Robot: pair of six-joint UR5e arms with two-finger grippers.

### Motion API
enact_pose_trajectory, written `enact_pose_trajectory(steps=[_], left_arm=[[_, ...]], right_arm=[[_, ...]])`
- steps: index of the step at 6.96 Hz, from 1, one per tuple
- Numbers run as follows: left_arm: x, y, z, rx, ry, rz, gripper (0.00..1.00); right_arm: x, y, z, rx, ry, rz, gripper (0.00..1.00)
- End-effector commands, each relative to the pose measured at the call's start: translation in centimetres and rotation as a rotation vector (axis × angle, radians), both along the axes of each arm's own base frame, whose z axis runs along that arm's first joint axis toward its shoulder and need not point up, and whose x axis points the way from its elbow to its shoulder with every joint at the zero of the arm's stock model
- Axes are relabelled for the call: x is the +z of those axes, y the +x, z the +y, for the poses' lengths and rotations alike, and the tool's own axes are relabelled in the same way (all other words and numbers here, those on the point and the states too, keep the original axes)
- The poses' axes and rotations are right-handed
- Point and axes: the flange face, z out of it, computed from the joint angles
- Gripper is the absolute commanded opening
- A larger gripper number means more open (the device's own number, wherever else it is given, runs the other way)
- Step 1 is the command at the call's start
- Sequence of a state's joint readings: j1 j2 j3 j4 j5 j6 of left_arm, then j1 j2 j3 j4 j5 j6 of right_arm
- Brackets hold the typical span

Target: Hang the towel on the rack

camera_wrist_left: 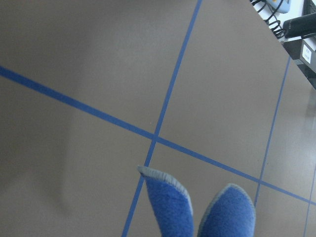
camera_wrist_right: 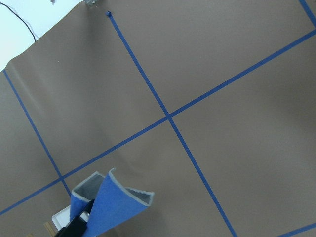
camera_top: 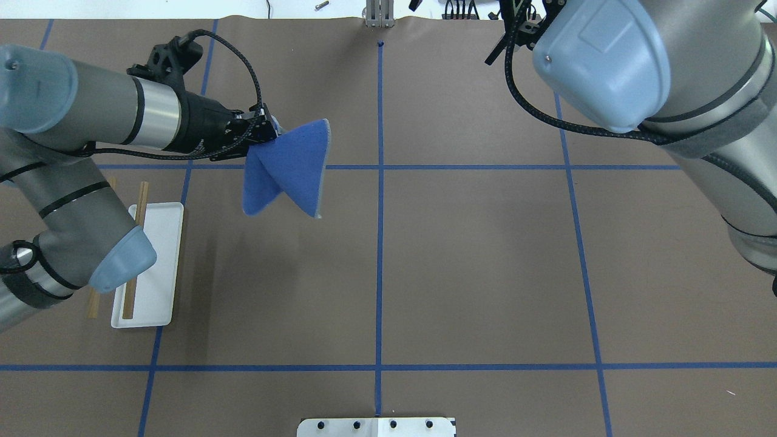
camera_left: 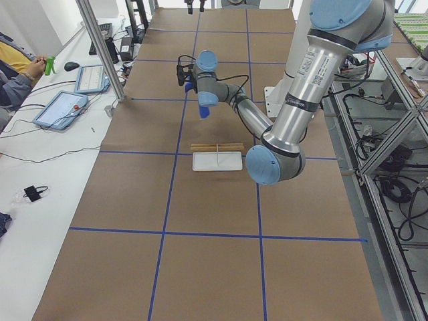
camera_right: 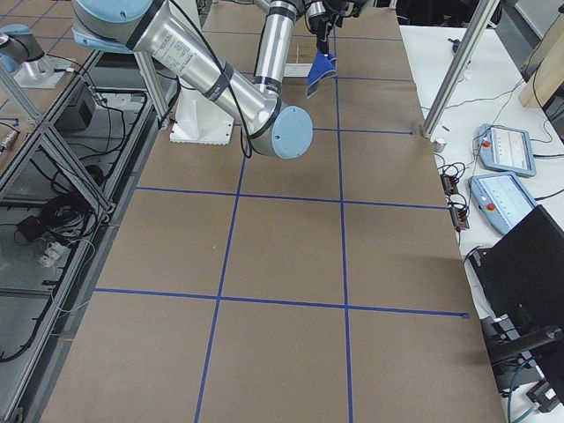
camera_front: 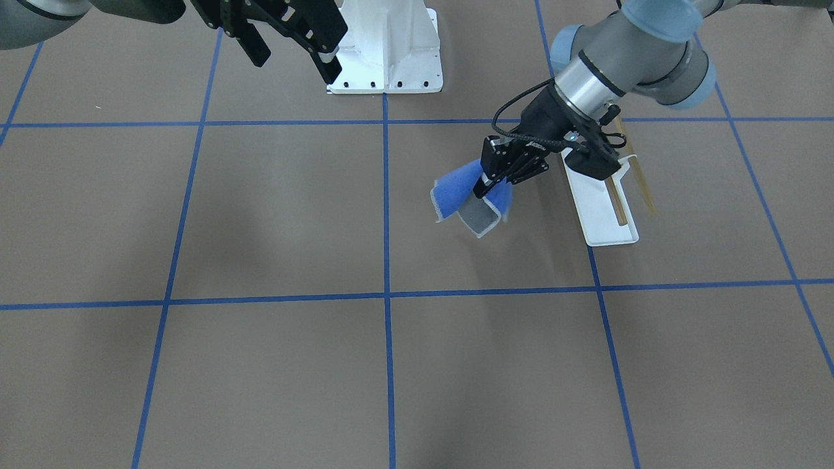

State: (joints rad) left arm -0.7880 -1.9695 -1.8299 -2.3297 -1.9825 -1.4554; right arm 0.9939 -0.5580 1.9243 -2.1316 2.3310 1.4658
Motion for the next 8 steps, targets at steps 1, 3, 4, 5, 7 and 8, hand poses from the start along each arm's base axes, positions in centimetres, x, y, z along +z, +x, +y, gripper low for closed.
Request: enact_pose_trajectory(steps=[1, 3, 4, 5, 7, 8], left_arm=[[1.7, -3.0, 1.0, -0.103, 0.234, -0.117, 0.00], [-0.1, -3.3, 1.2, -0.174, 0.259, -0.034, 0.00], [0.2, -3.7, 1.0, -0.235, 0.191, 0.055, 0.00], [0.5, -4.6, 0.5, -0.343, 0.183, 0.097, 0.00], [6.1, -6.4, 2.9, -0.335, 0.170, 0.102, 0.00], [9.0, -6.0, 5.1, -0.305, 0.136, 0.145, 0.00]], right_arm=[[0.9, 0.0, 0.0, 0.000, 0.013, -0.007, 1.00], [2.2, 0.2, -0.4, 0.005, 0.024, -0.014, 1.00], [3.0, 0.3, -0.4, 0.007, 0.029, -0.019, 1.00], [3.4, 0.4, -0.4, 0.008, 0.029, -0.018, 1.00], [3.9, 0.4, -0.4, 0.007, 0.030, -0.017, 1.00], [4.5, 0.5, -0.2, 0.007, 0.029, -0.017, 1.00]])
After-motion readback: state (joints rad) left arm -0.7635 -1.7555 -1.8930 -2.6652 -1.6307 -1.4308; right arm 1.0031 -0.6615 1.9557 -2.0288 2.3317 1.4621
